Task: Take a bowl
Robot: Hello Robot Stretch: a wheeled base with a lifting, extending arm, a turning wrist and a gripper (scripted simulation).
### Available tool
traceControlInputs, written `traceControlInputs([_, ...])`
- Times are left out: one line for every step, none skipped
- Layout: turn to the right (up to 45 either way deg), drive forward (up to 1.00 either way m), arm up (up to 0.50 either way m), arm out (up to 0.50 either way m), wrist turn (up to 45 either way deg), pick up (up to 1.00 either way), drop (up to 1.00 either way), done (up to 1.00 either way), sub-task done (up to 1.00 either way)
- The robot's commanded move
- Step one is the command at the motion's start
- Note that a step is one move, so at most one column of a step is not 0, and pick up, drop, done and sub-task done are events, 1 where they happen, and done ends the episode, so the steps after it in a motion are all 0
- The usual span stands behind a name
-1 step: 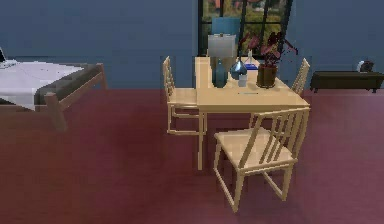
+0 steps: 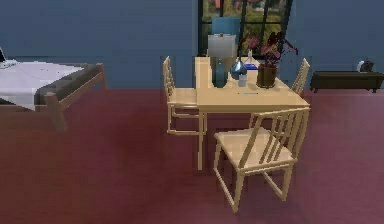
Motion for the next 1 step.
traceControlInputs([0.0, 0.0, 0.38, 0.0, 0.0, 0.0, 0.0, 0.0, 0.0])
